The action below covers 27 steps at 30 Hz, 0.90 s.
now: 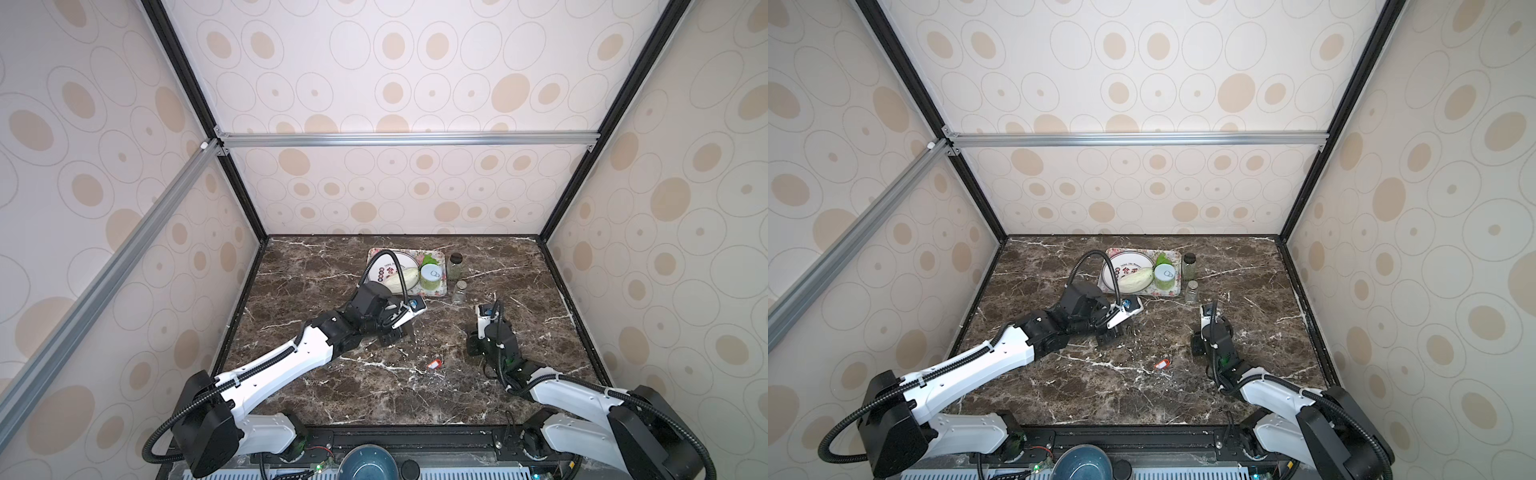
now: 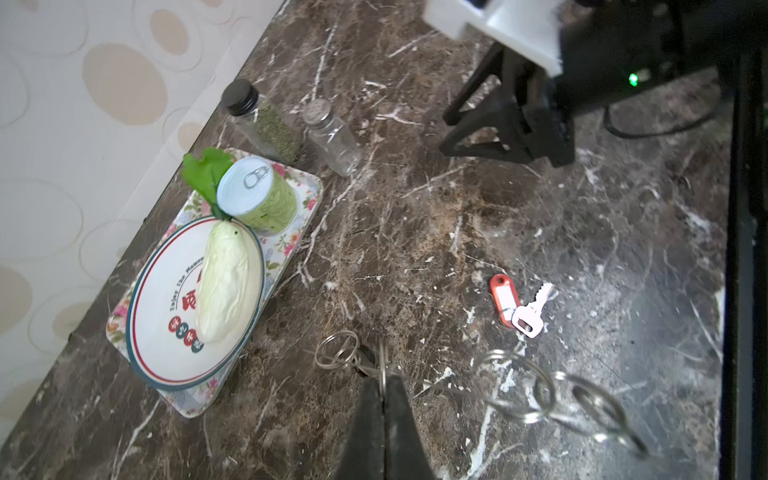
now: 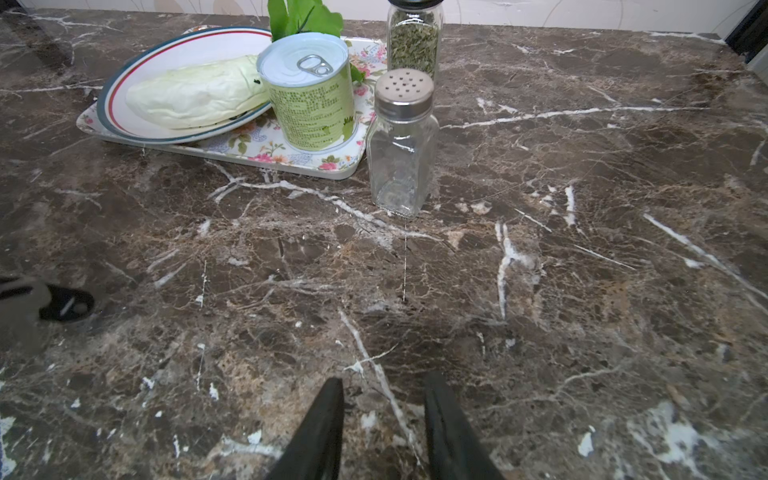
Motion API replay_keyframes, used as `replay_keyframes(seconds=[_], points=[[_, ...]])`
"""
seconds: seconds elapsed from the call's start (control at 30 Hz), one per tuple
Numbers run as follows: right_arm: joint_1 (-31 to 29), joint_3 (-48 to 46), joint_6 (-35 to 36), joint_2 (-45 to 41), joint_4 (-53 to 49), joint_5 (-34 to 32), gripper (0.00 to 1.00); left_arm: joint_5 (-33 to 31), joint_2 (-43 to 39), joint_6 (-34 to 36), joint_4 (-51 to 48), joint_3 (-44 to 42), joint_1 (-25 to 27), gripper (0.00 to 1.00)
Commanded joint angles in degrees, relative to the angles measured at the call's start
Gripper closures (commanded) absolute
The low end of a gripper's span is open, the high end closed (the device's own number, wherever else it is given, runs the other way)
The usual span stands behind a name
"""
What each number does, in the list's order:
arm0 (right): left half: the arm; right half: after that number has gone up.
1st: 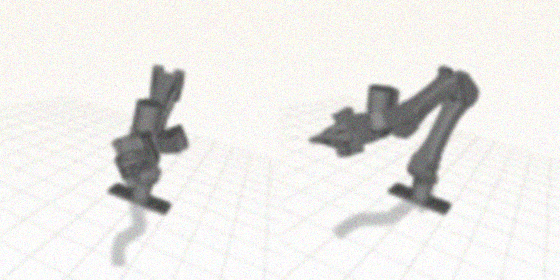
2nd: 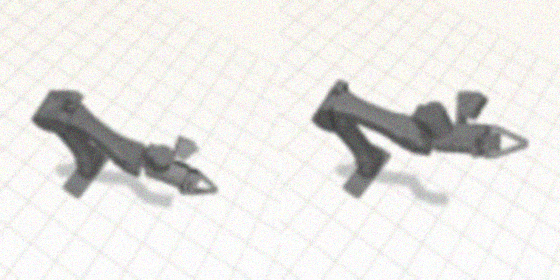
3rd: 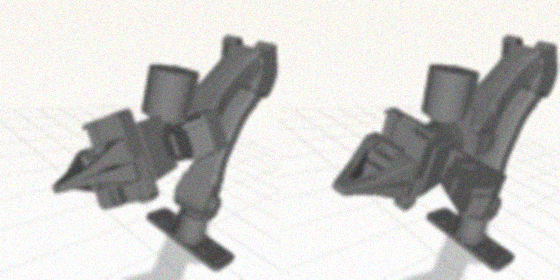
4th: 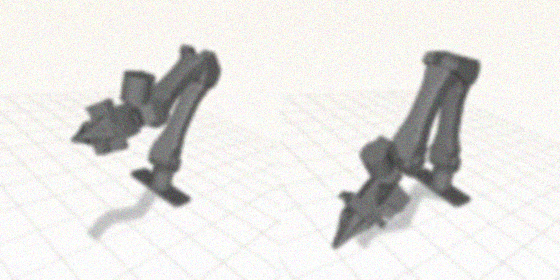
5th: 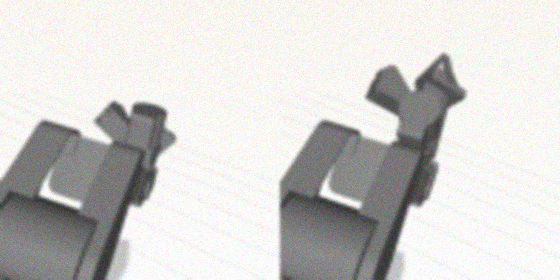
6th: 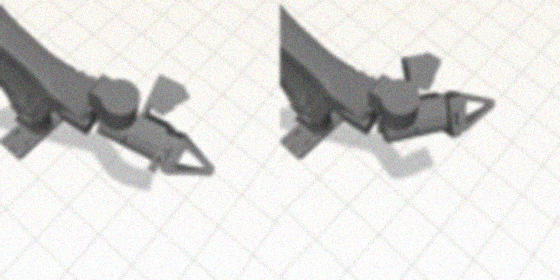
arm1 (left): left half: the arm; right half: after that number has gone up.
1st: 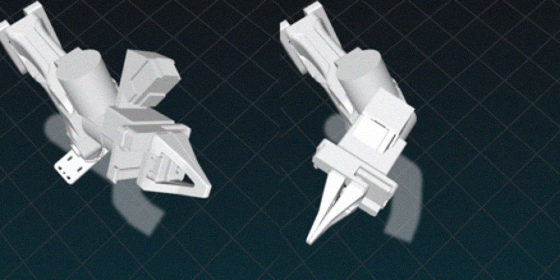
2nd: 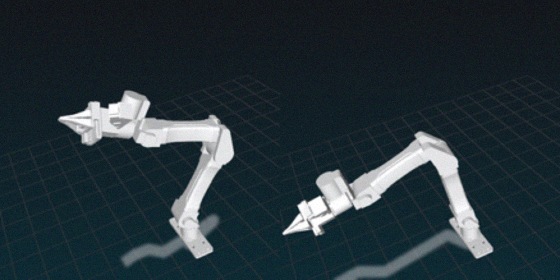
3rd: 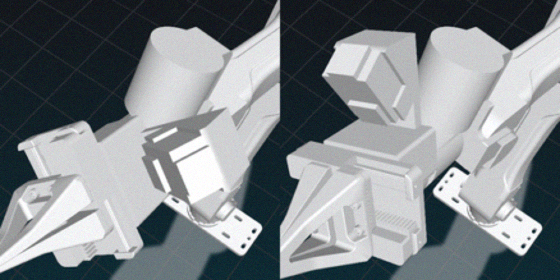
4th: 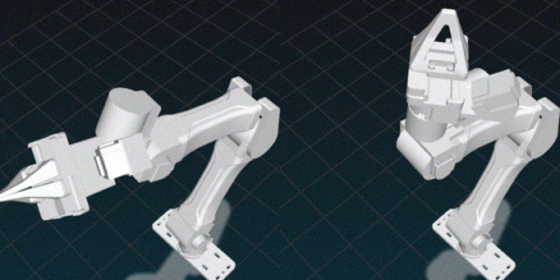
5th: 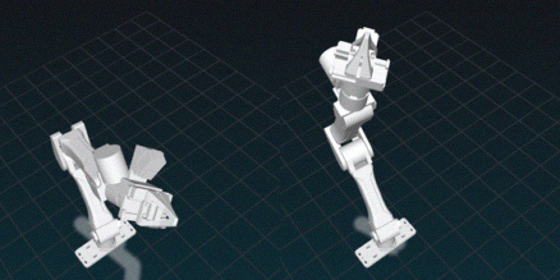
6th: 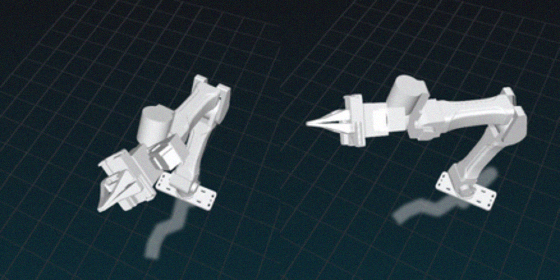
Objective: Put the keys on the keyring
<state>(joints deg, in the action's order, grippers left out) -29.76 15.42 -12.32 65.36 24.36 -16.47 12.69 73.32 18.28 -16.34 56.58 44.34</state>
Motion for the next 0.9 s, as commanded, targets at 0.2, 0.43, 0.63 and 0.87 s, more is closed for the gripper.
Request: replay_keyframes(seconds=[0.2, 0.43, 0.63, 0.87], points=[[0.4, 2.2, 0.4, 1.4, -1.4, 0.1, 0.65, -1.1, -3.0, -15.7, 17.0, -4.4, -1.1, 1.0], [0.4, 2.4, 0.3, 1.8, -1.4, 0.0, 0.64, -4.7, -4.6, -11.9, 31.7, -14.8, -1.8, 1.0], [0.4, 3.1, 0.0, 2.7, -1.7, -0.1, 0.64, -6.3, -7.7, -13.7, 42.3, -23.3, -2.3, 1.0], [0.4, 4.9, -0.1, 5.1, -2.8, -0.5, 0.64, -6.5, -6.1, -15.1, 44.2, -25.7, -2.2, 1.0]])
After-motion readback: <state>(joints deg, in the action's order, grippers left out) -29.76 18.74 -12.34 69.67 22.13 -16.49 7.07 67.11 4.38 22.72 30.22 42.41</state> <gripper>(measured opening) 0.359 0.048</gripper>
